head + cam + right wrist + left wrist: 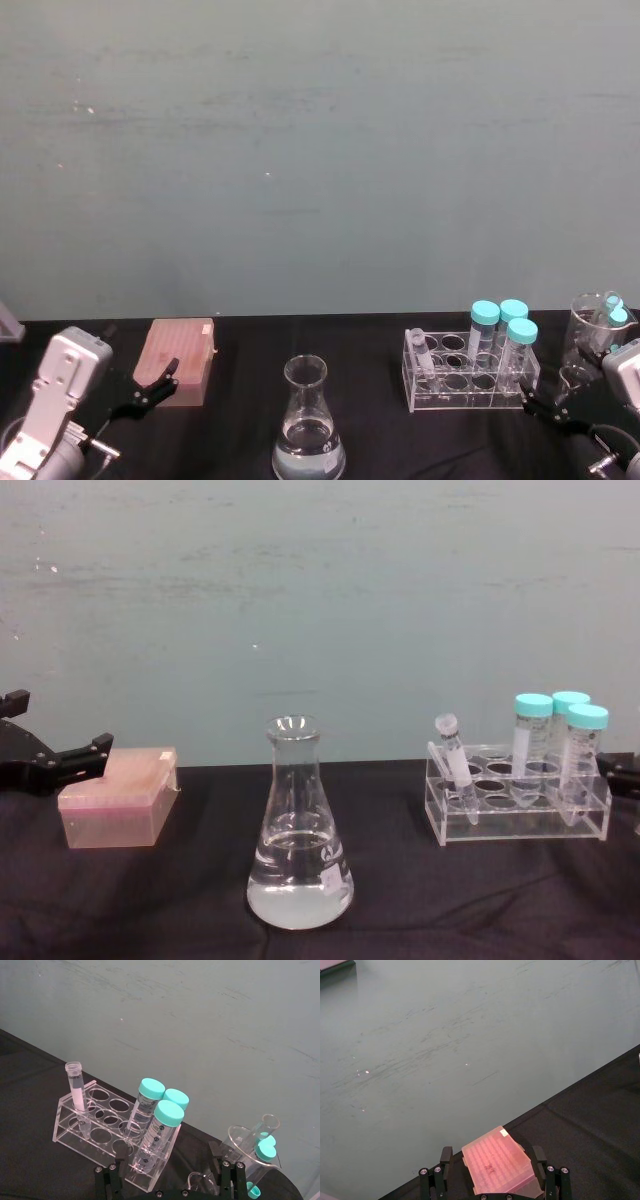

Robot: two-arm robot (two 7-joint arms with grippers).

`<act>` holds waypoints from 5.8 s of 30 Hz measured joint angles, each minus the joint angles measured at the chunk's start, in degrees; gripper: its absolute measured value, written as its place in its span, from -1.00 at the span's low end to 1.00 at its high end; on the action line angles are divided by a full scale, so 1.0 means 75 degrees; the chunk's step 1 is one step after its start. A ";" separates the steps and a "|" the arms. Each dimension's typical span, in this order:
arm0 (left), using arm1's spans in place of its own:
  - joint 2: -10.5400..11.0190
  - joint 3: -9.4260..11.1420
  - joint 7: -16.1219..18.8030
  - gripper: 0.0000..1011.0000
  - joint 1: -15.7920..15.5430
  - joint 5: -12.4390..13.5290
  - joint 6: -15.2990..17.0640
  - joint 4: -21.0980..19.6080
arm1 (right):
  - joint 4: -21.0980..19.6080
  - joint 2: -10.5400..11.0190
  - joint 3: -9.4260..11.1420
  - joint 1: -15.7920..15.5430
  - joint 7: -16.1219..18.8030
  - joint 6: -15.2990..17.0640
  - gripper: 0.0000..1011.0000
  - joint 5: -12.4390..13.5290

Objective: Pour the liquid from the test tube into the beaker using one hand.

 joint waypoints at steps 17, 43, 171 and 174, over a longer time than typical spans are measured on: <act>0.0000 0.0000 0.0000 0.98 0.0000 0.0000 0.0000 0.0000 | 0.0000 0.0000 0.0000 0.0000 0.0000 0.0000 0.98 0.0000; 0.0000 0.0000 0.0000 0.98 0.0000 0.0000 0.0000 0.0000 | 0.0337 -0.0438 -0.0237 0.0690 0.2005 -0.0499 0.98 0.0039; 0.0000 0.0000 0.0000 0.98 0.0000 0.0000 0.0000 0.0000 | 0.2882 -0.2591 -0.0071 0.2207 0.2414 -0.0318 -0.59 -0.1758; 0.0000 0.0000 0.0000 0.98 0.0000 0.0000 0.0000 0.0000 | 0.2887 -0.2611 -0.0003 0.2182 0.2422 -0.0319 -0.59 -0.1784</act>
